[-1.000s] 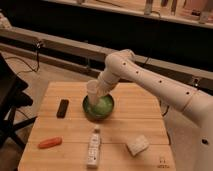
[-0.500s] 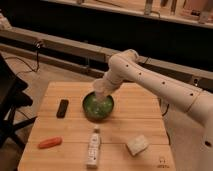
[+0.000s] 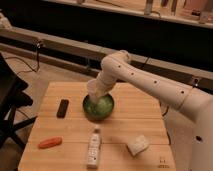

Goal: Place the ceramic cup in the ceramic bowl

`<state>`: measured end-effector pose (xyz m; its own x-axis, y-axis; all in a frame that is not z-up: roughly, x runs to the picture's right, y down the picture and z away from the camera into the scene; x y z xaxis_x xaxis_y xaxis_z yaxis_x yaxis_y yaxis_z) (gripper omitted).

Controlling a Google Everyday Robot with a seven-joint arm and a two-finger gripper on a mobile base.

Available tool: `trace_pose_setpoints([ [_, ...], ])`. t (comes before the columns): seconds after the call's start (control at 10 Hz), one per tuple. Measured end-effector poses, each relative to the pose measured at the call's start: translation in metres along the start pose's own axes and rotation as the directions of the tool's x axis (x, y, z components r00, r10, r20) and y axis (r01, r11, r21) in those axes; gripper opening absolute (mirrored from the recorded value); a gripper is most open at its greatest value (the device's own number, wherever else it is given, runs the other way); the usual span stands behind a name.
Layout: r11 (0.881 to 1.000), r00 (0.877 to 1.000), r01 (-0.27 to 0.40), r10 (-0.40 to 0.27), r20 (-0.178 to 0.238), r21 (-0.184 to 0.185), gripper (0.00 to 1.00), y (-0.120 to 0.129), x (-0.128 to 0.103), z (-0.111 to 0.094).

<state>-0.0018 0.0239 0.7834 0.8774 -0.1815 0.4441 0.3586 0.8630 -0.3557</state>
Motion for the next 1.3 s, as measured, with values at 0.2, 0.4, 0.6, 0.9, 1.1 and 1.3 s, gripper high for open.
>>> trace_pose_setpoints([
  [0.2,1.0,1.0,-0.003,0.003,0.004,0.002,0.0,0.003,0.008,-0.001],
  [0.4,1.0,1.0,-0.005,0.005,0.007,0.003,0.0,-0.005,-0.008,0.007],
  [0.6,1.0,1.0,-0.004,0.004,0.005,0.002,0.0,-0.007,-0.014,0.011],
  [0.9,1.0,1.0,-0.007,0.007,0.001,0.004,0.04,0.002,0.009,0.008],
  [1.1,1.0,1.0,-0.008,0.008,0.002,0.003,0.23,-0.003,-0.002,0.013],
  [1.3,1.0,1.0,-0.007,0.007,0.001,0.004,0.2,-0.006,-0.008,0.018],
])
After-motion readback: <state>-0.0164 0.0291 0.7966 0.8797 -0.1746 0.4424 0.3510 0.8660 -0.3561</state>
